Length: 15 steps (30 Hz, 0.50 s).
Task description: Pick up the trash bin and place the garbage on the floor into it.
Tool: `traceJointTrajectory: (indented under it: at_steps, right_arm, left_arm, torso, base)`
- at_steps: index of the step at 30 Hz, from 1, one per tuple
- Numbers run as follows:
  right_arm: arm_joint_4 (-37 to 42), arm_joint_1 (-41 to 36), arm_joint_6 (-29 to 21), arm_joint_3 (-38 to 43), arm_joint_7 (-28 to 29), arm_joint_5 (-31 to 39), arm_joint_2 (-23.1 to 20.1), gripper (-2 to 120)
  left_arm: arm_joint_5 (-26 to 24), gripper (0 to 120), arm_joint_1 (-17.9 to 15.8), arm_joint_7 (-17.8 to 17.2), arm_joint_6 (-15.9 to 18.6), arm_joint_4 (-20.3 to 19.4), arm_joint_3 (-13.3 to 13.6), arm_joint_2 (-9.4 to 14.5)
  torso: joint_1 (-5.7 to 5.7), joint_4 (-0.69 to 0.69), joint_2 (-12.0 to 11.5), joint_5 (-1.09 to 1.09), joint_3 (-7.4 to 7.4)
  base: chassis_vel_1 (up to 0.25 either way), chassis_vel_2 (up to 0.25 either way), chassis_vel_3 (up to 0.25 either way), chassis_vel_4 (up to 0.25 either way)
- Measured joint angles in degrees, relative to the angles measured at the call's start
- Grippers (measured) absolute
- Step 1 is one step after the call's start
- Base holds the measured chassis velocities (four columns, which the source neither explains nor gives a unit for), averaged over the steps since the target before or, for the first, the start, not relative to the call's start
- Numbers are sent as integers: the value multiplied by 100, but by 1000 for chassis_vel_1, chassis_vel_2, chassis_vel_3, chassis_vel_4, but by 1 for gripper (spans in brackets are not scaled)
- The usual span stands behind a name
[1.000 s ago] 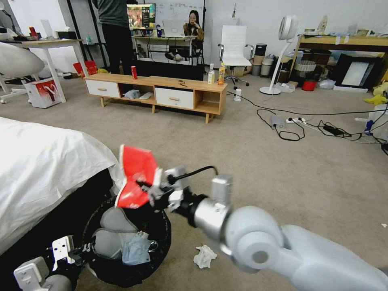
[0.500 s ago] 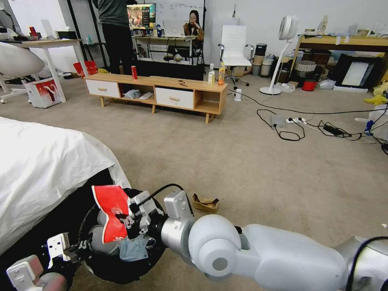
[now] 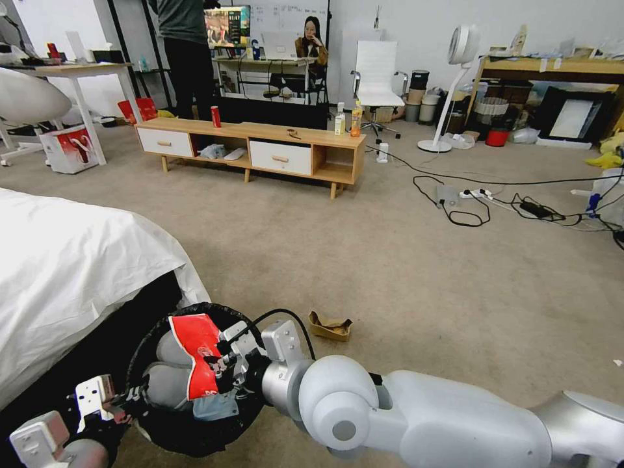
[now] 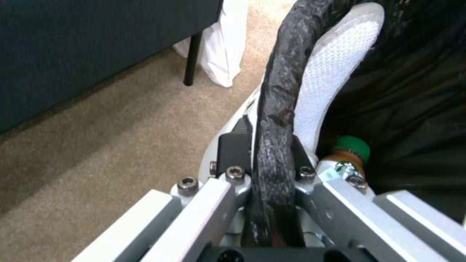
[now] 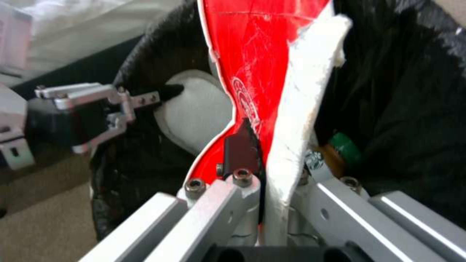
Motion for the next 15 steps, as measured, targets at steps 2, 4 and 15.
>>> traceJointTrajectory:
  at_steps: [2, 4, 15]
  right_arm:
    - [-65, -26, -32, -33, 28, -11, 63, 0]
    - [-96, -33, -38, -43, 33, -14, 96, 0]
    - [-290, -119, -60, -78, 103, -123, 261, 13]
  left_arm:
    - [7, 3, 1, 5, 0, -1, 7, -9]
    - [9, 3, 0, 6, 0, -1, 11, -13]
    - [16, 3, -39, 22, 0, 55, 21, -18]
  torso:
    - [0, 0, 0, 0, 0]
    - [0, 0, 0, 0, 0]
    - [0, 1, 0, 0, 0]
  base:
    - [0, 0, 0, 0]
    - [0, 0, 0, 0]
    - [0, 0, 0, 0]
